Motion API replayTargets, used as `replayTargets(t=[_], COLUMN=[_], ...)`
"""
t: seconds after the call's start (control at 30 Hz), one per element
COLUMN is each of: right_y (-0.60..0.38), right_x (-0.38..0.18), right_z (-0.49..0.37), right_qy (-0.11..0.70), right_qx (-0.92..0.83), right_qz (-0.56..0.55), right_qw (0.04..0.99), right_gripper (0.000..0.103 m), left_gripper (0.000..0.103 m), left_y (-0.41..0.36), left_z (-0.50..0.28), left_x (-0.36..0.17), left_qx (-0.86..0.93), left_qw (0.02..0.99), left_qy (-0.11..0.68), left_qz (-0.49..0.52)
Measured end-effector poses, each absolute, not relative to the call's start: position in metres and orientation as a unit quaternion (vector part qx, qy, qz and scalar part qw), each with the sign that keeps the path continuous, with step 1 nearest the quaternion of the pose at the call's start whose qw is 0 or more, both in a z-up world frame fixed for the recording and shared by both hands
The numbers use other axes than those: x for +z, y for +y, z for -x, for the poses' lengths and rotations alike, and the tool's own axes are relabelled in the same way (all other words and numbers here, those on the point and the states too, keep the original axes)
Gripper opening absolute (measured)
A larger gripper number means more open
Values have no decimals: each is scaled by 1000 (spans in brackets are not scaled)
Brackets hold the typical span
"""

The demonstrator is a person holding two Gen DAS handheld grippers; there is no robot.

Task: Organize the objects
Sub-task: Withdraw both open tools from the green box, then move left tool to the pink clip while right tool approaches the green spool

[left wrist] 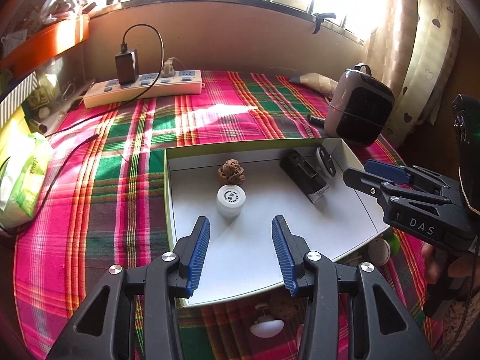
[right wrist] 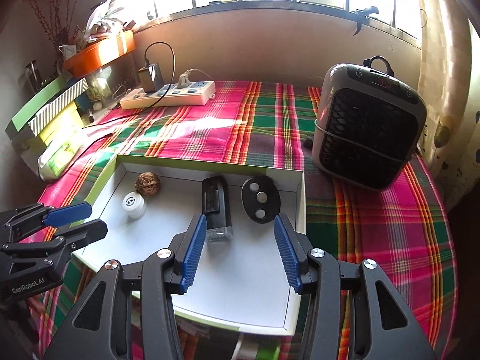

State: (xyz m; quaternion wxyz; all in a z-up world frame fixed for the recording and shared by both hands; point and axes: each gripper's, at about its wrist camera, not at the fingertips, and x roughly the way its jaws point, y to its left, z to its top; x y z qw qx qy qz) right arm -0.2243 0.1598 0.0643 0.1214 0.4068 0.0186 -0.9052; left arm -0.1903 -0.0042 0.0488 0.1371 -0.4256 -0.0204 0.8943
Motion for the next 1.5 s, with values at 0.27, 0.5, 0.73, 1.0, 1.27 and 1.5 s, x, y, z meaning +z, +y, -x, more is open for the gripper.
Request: replayTargets(t=[0.27,0.5,0.73,1.0,1.27,1.5], right_y=[166,179,193,194,196,193], right_x=[74,72,67,50,38,35], right_z=[195,167,143,125,122,120], right_qy=[9,5,-2,-4,-9,-1], right_qx=[-914,-919,-922,-919,-912,-910], right_qz=[-387,-377,-372,-381,-396,-400], right_qw=[120,115,105,103,104,107], right_gripper=[48,48,48,56,57,57], left_gripper=[42,42,42,42,42,42], left_y=[-7,-7,-5,11,26,34], left_z=[159,125,98,84,85,92], left_x=[57,52,43,29,21,14], left_qx=[901,896,888,873,865,863], left_qw=[136,155,176,207,216,206], left_qy=[-15,-15,-25,-18,-11,-6], left_qz=[411,415,424,441,452,462])
